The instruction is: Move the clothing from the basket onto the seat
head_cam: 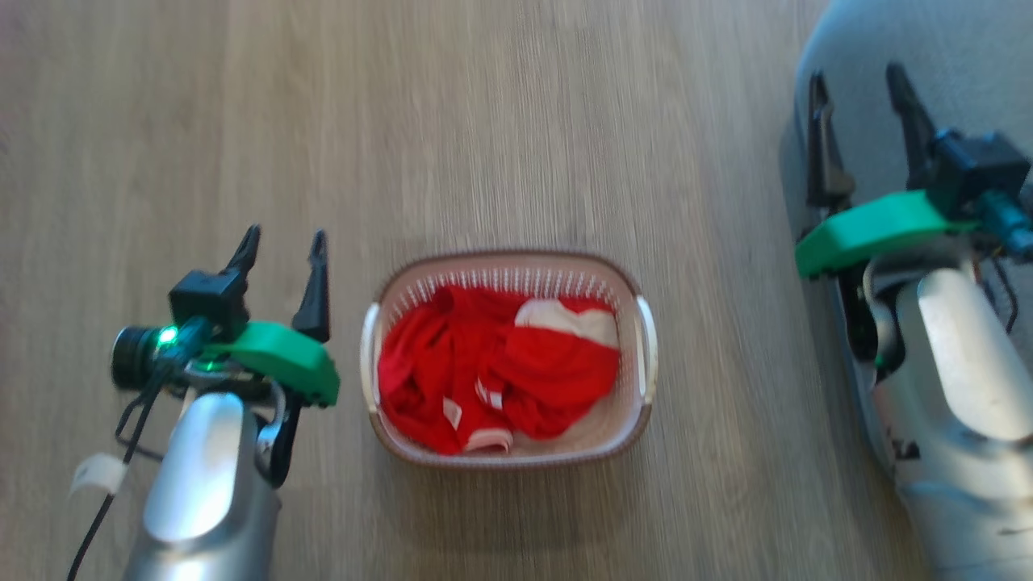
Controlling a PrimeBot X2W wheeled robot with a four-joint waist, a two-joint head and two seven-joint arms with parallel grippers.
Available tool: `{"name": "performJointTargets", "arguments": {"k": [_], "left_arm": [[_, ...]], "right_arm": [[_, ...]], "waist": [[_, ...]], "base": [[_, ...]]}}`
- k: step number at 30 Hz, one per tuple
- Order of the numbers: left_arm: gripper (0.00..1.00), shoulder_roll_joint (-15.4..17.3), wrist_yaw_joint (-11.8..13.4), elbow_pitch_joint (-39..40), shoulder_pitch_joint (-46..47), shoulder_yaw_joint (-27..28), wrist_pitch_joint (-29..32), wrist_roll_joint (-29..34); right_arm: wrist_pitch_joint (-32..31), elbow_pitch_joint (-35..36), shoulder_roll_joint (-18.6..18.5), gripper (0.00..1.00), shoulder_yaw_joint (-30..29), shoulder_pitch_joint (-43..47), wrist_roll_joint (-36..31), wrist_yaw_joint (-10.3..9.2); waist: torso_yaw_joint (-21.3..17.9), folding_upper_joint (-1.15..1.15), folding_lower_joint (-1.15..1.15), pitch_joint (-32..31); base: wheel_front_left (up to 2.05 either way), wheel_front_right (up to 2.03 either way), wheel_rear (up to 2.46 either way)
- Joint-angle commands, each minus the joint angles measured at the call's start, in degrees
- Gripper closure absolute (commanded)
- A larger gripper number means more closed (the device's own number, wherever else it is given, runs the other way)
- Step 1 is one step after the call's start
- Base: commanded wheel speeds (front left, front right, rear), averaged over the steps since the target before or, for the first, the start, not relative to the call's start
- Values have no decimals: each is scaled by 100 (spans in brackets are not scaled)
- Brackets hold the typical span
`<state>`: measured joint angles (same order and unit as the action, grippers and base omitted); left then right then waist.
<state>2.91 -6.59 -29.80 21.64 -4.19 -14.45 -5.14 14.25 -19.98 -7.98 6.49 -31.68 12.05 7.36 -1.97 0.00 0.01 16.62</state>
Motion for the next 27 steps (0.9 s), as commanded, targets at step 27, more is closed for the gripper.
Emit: {"name": "performJointTargets", "arguments": {"k": [27], "left_arm": [[0,312,-89,-1674,2068,-3272,-55,-41]], "right_arm": [[74,916,438,0,271,-1169,-208,13]], "waist": [[-1001,0,-1,2870]], "base": [[0,0,0]]}}
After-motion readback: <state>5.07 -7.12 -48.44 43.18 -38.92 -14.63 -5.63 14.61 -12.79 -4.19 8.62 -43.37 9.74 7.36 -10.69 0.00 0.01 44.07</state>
